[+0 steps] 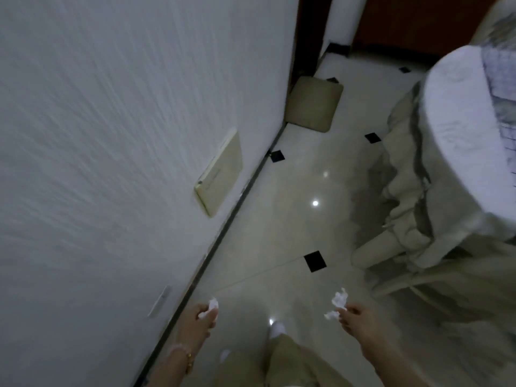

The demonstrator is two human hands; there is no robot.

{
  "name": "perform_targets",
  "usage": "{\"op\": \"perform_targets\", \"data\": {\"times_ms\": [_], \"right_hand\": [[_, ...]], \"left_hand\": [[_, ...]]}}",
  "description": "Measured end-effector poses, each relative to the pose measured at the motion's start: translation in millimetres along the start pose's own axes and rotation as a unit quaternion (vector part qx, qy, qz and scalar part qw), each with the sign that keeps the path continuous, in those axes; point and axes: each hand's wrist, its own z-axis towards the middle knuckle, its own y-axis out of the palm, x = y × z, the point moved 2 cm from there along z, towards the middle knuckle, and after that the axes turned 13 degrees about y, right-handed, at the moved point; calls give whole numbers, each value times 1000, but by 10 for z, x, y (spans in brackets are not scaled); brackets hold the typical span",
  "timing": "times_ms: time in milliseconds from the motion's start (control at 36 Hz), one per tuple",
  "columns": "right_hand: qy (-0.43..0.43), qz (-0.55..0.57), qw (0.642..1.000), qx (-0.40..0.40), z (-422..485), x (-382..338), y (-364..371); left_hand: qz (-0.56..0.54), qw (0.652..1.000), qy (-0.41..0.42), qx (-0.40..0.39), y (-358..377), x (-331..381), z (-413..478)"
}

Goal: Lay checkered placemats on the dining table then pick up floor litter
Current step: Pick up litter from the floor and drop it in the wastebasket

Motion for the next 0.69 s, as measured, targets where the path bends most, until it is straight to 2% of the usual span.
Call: {"op": "perform_targets", "data": {"times_ms": [83,333,556,694], "right_hand": [[25,44,999,19,50,82,-188],[22,184,977,103,-20,-35,-849],[30,354,917,183,-238,154,-1271],[93,442,857,246,-453,602,-1119]], "left_hand": [[18,999,-6,-37,180,87,125],[108,974,72,-188,1022,928,665],[221,895,121,-367,1993,1501,1047],[296,833,116,-453,2334,1529,1286]]}}
